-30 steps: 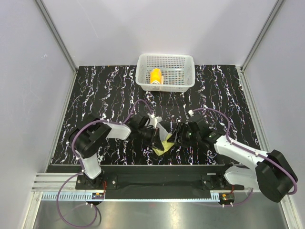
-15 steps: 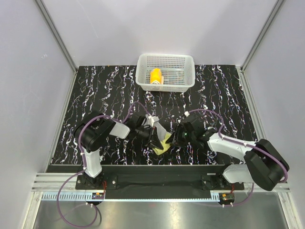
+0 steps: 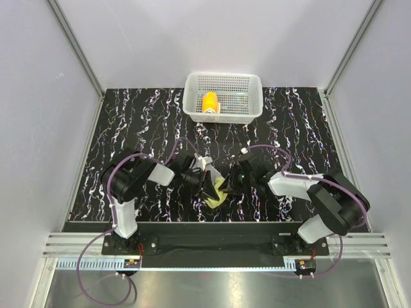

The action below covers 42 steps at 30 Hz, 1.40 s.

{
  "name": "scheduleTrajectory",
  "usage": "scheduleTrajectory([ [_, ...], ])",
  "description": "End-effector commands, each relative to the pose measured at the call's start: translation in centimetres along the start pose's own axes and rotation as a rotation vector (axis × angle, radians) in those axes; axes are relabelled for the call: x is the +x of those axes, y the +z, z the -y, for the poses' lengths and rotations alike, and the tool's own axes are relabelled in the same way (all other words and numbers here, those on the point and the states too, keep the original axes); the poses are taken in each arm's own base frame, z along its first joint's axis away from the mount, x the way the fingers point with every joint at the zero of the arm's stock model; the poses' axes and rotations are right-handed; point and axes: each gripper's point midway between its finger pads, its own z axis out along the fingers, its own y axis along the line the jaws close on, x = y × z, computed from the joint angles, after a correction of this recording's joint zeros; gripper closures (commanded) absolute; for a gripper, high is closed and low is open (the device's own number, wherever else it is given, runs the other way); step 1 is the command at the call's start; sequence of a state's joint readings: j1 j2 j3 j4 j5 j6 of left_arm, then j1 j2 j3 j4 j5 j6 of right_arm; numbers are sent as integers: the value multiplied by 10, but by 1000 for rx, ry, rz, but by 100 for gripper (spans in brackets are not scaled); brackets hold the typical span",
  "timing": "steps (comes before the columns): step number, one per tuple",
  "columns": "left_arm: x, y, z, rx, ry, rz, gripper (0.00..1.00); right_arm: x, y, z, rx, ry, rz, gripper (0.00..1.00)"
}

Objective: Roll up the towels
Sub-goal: Roll the towel

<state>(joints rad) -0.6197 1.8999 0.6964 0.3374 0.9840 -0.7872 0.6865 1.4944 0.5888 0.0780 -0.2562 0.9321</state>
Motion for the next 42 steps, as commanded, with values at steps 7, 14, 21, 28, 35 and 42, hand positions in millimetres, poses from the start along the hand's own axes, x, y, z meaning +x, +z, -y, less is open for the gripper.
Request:
scheduleTrajectory([
  [7, -2, -18, -37, -305, 22, 80, 47, 3, 28, 27, 108, 10, -26, 71],
  [14, -21, -55, -32, -514, 117, 221, 1, 8, 36, 37, 146, 16, -59, 71],
  [21, -34, -91, 3, -721, 386, 469, 1, 12, 39, 38, 146, 11, -80, 71],
  [28, -23, -90, 56, -753, 730, 619, 8, 14, 42, 39, 151, 10, -100, 71],
  [35, -10, -57, 38, -876, 865, 503, 13, 15, 45, 41, 159, 11, -108, 71],
  [42, -12, -39, 19, -969, 880, 449, 13, 17, 45, 43, 159, 7, -114, 71],
])
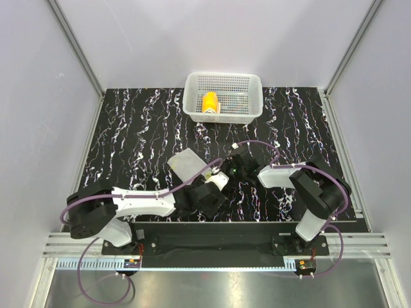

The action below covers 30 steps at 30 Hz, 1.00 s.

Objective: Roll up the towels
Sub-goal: Roll the towel

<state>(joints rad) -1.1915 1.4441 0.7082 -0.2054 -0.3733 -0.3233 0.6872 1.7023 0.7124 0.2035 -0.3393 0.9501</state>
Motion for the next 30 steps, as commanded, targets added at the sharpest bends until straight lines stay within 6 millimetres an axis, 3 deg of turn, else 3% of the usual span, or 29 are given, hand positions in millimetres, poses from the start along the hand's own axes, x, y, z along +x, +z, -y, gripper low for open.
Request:
scheduleTrajectory([
  [1, -34, 2, -2, -57, -6, 88, 14, 27, 4, 70, 239, 10, -64, 71],
  [3, -31, 4, -3, -69, -1, 70, 17, 28, 5, 70, 236, 9, -68, 71],
  [4, -30, 7, -3, -78, 7, 60, 27, 28, 5, 70, 236, 9, -70, 71],
  [7, -27, 13, -5, -103, 11, 35, 41, 29, 5, 70, 235, 8, -72, 71],
  [10, -26, 17, -4, -108, 18, 17, 48, 29, 4, 70, 232, 7, -74, 71],
  [11, -24, 18, -3, -107, 24, 13, 55, 30, 3, 70, 231, 7, -75, 71],
  [16, -20, 23, -1, -95, 41, -12, 73, 30, 1, 67, 224, 4, -77, 71],
  [17, -21, 24, 0, -88, 45, -13, 77, 30, 0, 66, 224, 4, -77, 71],
  [19, -23, 23, 2, -72, 45, -15, 100, 29, -4, 63, 220, 0, -75, 71],
  [21, -22, 22, 4, -53, 52, -24, 100, 28, -12, 60, 236, -12, -67, 69],
  [23, -21, 21, 10, -7, 52, -45, 100, 21, -21, 57, 257, -30, -37, 58],
  [27, -18, 20, 18, 71, 14, -59, 100, 7, -59, 47, 324, -60, 45, 37],
  [28, -17, 19, 23, 107, 1, -66, 100, -5, -67, 47, 358, -68, 100, 33],
  [29, -17, 19, 22, 118, -22, -69, 100, -9, -76, 48, 387, -65, 128, 19],
  [30, -17, 19, 24, 137, -32, -70, 100, -10, -93, 55, 445, -48, 148, 12],
])
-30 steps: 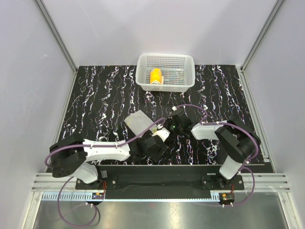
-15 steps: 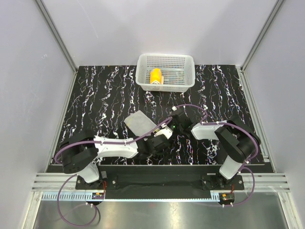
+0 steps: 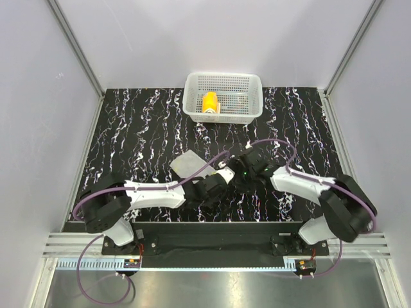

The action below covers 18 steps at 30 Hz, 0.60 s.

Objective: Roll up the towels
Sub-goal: Roll the towel

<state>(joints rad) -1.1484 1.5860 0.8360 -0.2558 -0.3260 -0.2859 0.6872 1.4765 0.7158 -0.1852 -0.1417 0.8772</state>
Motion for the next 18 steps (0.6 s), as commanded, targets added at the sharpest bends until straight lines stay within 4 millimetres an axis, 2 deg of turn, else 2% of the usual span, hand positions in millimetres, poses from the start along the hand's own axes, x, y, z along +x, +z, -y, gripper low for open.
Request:
scheduleTrajectory([
  [1, -7, -4, 23, 165, -63, 2, 100, -20, -41, 37, 235, -3, 112, 10],
  [4, -6, -4, 29, 227, -102, -17, 100, -27, -61, 51, 266, 31, 145, 7],
  [9, -11, -7, 37, 328, -175, -6, 100, -28, -78, 53, 232, 57, 181, 6],
  [11, -17, -9, 39, 402, -232, 0, 100, -29, -83, 44, 174, 60, 193, 7],
  [12, -13, -13, 46, 473, -250, -23, 100, -27, -83, 44, 162, 64, 192, 8],
  [13, -16, -12, 40, 485, -295, -24, 100, -24, -83, 39, 133, 54, 180, 9],
  [18, -18, -15, 40, 642, -403, -37, 100, -21, -88, 11, -42, 1, 175, 14],
])
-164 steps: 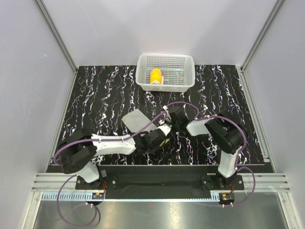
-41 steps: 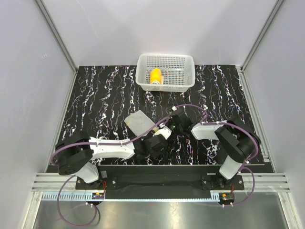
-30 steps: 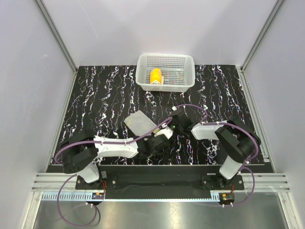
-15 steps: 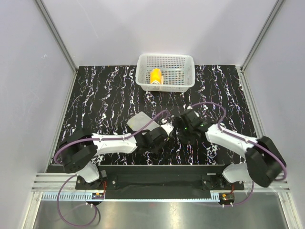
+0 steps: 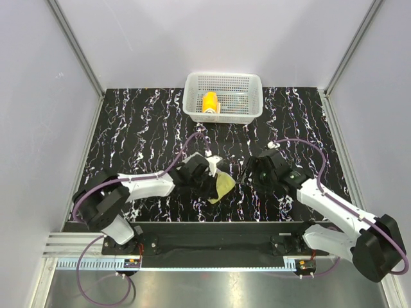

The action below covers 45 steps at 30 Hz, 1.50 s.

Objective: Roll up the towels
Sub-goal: Roll the towel

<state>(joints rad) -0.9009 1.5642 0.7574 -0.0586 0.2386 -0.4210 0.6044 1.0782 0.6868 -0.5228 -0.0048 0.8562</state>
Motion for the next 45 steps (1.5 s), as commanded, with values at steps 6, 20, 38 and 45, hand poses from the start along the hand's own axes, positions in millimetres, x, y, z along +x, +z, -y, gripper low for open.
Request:
scheduleTrajectory([
  [6, -4, -10, 23, 377, -217, -28, 100, 21, -2, -55, -341, -74, -56, 19],
  [20, -13, -13, -10, 536, -551, -2, 100, 25, 38, -76, -393, -43, -79, 25],
  [38, -14, -9, -20, 623, -678, 9, 100, 27, 90, -78, -289, -57, -88, 34],
  [45, -12, -9, -20, 622, -671, 1, 100, 33, 103, -70, -263, -54, -106, 61],
])
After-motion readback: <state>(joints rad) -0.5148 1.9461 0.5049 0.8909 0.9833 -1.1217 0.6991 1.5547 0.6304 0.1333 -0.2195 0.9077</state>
